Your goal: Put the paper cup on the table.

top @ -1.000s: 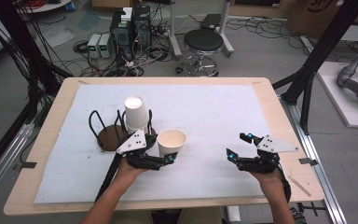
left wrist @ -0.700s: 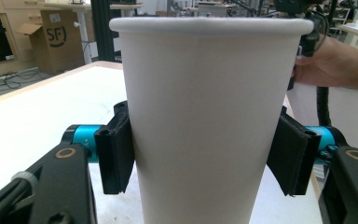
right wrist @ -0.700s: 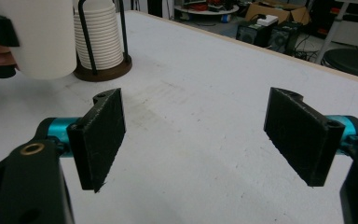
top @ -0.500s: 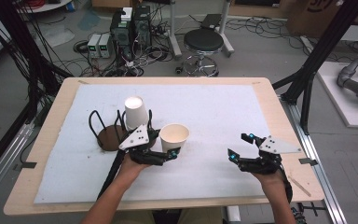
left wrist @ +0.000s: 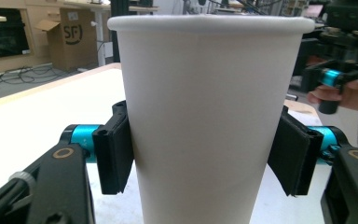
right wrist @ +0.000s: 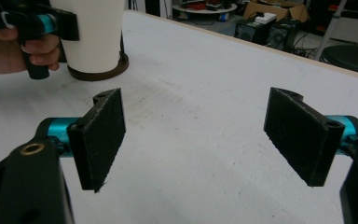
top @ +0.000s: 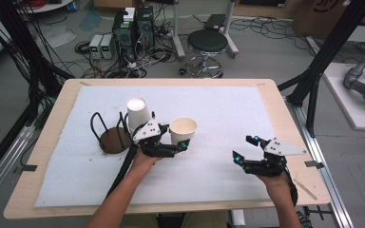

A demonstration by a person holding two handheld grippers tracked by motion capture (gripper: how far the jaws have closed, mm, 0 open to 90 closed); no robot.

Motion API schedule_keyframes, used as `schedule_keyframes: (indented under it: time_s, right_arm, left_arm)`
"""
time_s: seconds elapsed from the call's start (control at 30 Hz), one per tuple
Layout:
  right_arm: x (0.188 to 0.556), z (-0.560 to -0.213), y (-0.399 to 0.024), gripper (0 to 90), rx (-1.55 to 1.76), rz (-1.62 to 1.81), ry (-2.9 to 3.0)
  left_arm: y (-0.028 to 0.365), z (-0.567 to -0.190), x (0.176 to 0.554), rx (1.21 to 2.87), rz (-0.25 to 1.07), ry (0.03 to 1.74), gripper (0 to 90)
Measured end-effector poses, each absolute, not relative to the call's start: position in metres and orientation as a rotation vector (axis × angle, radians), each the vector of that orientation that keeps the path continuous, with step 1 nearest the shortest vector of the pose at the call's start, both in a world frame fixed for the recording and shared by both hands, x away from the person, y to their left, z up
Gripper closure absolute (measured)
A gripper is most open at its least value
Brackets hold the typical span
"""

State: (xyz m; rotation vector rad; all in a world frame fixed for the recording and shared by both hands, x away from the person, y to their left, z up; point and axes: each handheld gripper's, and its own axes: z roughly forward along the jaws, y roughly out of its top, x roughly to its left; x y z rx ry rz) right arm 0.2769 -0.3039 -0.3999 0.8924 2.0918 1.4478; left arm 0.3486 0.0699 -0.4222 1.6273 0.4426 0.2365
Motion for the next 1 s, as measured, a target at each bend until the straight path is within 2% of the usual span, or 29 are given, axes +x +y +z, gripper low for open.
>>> schedule_keyframes:
  time_s: [0.57,1.0]
  right_arm:
    - [0.269,-0.399,-0.307,21.1,0.900,1.451,2.083]
    - [0.269,-0.399,-0.307,21.0,0.890,1.454,2.092]
  left_arm:
    - [0.045,-0.453,0.373,1.767,0.242,0.510,31.9]
    - [0.034,-0.447,0.365,1.947,0.325,0.549,32.3]
